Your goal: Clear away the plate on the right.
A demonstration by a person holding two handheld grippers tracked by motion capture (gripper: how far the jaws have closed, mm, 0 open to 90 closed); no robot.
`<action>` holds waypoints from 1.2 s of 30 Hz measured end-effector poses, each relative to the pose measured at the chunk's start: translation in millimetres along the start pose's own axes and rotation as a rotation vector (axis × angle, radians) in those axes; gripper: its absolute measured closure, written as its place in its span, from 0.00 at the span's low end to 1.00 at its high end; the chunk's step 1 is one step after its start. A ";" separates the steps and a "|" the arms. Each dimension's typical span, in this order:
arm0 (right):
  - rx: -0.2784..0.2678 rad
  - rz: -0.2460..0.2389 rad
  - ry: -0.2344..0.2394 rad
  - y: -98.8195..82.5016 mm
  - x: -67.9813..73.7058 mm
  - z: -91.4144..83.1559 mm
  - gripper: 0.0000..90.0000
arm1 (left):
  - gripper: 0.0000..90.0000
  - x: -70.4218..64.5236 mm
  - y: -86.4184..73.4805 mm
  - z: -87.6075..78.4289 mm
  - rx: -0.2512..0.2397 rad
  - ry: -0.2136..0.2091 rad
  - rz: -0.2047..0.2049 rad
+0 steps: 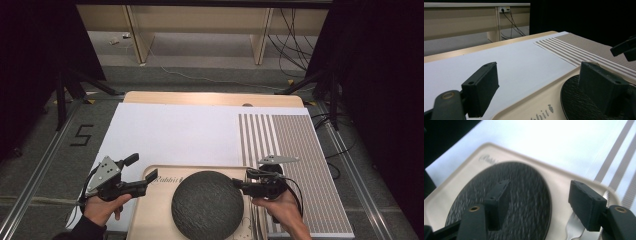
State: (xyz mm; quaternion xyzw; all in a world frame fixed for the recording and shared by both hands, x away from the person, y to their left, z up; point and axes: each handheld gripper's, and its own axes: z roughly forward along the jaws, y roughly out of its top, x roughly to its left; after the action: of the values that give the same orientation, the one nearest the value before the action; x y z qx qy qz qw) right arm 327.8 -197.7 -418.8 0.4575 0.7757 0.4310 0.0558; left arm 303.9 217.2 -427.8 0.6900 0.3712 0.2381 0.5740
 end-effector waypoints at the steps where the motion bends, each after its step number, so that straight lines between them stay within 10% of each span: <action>1: -0.023 -0.003 -0.005 0.5 0.0 -2.2 0.38 | 0.18 -0.4 -0.1 0.3 0.000 -0.001 0.000; 13: -0.224 -0.053 -0.043 1.3 -2.6 -25.0 0.30 | 0.18 -1.1 0.0 0.0 -0.003 0.000 -0.001; 36: -0.316 -0.139 -0.051 -10.2 10.3 -41.4 0.23 | 0.18 -2.2 0.8 -2.3 -0.029 -0.012 0.002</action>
State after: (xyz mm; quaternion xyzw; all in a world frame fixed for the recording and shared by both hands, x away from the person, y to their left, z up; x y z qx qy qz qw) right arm 295.2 -217.6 -397.2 0.3989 0.7266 0.5309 0.1762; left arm 301.0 216.9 -426.3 0.6835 0.3635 0.2397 0.5859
